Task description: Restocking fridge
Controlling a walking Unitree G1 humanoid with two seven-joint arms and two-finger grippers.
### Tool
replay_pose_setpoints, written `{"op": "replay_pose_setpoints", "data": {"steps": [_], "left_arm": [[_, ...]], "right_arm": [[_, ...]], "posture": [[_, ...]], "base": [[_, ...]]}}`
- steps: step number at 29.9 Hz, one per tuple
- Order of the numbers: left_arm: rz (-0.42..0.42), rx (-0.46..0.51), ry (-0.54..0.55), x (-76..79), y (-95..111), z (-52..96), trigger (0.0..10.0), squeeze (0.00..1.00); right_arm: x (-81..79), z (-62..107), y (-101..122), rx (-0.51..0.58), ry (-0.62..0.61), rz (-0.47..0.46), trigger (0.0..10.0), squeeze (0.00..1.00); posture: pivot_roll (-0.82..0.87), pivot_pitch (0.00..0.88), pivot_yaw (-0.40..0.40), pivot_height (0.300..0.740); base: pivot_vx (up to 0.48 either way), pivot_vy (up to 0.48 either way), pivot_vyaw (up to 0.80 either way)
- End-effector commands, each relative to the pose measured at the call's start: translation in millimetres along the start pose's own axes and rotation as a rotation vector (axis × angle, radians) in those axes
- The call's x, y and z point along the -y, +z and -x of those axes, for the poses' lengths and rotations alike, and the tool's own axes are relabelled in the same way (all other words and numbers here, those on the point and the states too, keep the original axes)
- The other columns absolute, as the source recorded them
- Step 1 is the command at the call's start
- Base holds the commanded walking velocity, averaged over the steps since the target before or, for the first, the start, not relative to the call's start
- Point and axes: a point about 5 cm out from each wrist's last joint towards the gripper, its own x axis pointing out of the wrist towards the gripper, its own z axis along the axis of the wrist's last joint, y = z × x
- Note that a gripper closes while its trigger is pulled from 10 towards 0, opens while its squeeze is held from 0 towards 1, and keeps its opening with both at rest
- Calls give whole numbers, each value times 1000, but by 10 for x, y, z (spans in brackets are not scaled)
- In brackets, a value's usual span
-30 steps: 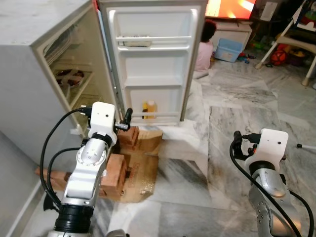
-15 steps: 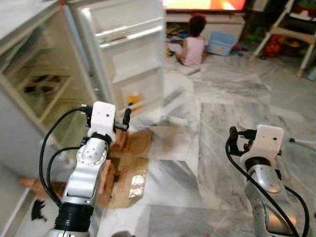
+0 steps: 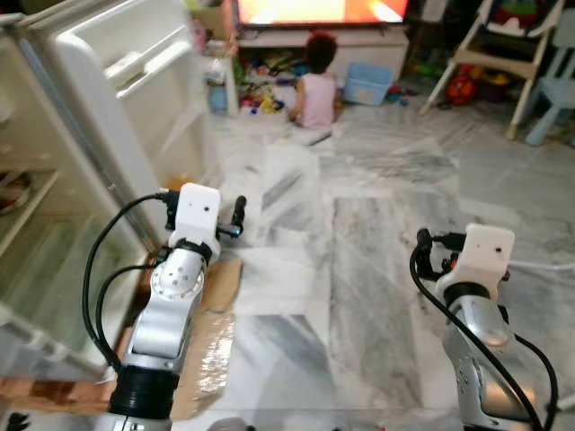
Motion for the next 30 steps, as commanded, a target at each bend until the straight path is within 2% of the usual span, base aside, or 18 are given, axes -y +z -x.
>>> {"op": "replay_pose_setpoints", "data": {"steps": [1, 5, 11, 17, 25, 30], "left_arm": [[-11, 17, -23, 69, 55, 10, 10000, 0], [-18, 24, -54, 142, 65, 20, 10000, 0], [8, -4, -72, 203, -5, 41, 10000, 0], [7, -27, -92, 215, -77, 62, 10000, 0], [28, -52, -82, 170, -150, 58, 10000, 0], [48, -41, -89, 195, -120, 22, 10000, 0]], "right_arm": [[-4, -56, 63, 16, -19, -10, 10000, 0], [-46, -93, 121, 43, -7, -8, 10000, 0], [-1, -118, 151, 52, -32, -18, 10000, 0], [40, -97, 75, 32, -62, -17, 10000, 0], [14, -72, 47, 35, -41, 0, 10000, 0], [-4, -96, 137, 89, -23, 41, 10000, 0]], "posture": [[-6, 0, 27, 740], [-16, 0, 28, 740], [-30, 0, 42, 740], [-38, 0, 56, 740], [-50, 0, 55, 740], [-55, 0, 55, 740]], "base": [[326, -349, -800], [330, -345, -800], [367, -303, -656], [431, 0, -704], [452, 0, -800], [480, 0, -95]]}}
